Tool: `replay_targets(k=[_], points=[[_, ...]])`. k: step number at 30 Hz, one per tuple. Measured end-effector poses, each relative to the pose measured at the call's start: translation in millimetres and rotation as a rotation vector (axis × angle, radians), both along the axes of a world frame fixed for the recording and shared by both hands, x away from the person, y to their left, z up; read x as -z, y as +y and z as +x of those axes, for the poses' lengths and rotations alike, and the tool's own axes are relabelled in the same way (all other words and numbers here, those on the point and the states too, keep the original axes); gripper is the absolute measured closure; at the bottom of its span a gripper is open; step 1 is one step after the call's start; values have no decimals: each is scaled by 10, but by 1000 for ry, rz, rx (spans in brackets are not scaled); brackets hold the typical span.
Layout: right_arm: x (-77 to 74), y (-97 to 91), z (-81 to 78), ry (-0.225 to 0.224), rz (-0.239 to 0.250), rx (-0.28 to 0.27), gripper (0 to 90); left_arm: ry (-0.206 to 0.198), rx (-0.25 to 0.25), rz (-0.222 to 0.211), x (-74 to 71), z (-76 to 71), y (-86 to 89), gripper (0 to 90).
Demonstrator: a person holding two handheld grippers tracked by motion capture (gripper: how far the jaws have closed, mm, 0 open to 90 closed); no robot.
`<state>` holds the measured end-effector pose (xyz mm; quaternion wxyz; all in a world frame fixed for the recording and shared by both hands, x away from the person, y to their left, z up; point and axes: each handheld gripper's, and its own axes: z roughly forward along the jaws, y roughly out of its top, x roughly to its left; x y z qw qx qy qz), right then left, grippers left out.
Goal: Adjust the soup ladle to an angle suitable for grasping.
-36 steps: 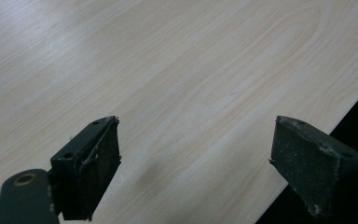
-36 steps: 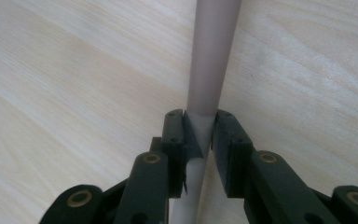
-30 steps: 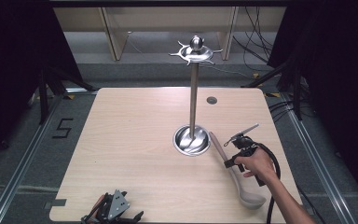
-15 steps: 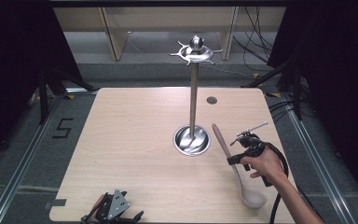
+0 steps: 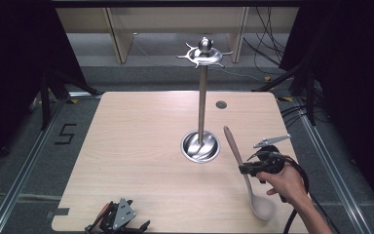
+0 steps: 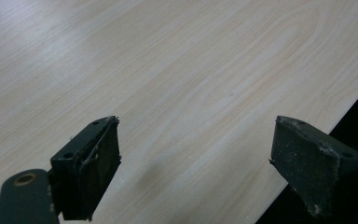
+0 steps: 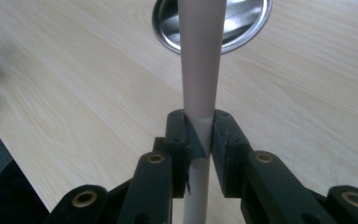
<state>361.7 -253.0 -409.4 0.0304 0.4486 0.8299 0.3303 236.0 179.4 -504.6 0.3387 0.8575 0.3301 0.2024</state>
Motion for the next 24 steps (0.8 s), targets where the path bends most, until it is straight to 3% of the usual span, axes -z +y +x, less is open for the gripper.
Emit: replay_targets(k=[1,2,4,5,6,9,12,13,16,18,19,20,21,22,23,24], points=[[10,6,-24,-20,15,-1,777,-10,27,30,-17,15,18,148],[-12,-3,-45,-13,1,-15,778,-9,29,31,-17,16,19,149],[1,3,-81,-53,25,-6,778,-10,29,31,-16,16,19,148],[-24,-12,-98,-40,14,-16,778,-10,29,31,-16,16,19,148],[-29,-28,-104,-59,5,-23,778,-10,29,31,-16,16,18,148],[-28,-42,-144,-96,31,-21,778,-9,28,31,-16,16,19,148],[-40,-48,-177,-99,31,-13,778,-10,28,31,-15,15,18,148],[-49,-46,-217,-129,60,-11,778,-9,26,29,-16,13,16,149],[-97,-73,-265,-123,65,-33,778,-11,29,30,-17,14,17,149],[-110,-80,-294,-160,73,-36,779,-10,27,32,-15,14,16,148],[-130,-64,-332,-143,79,-9,779,-10,28,31,-15,13,15,148],[-123,-68,-328,-173,99,-27,779,-10,30,31,-17,13,16,148],[-139,-83,-327,-197,89,-34,779,-11,28,28,-17,13,15,148],[-141,-66,-347,-177,121,-22,779,-11,26,28,-16,13,15,148],[-144,-74,-351,-199,115,-23,779,-11,26,27,-16,13,15,148],[-150,-70,-361,-194,130,-24,779,-11,26,27,-15,12,16,148]])
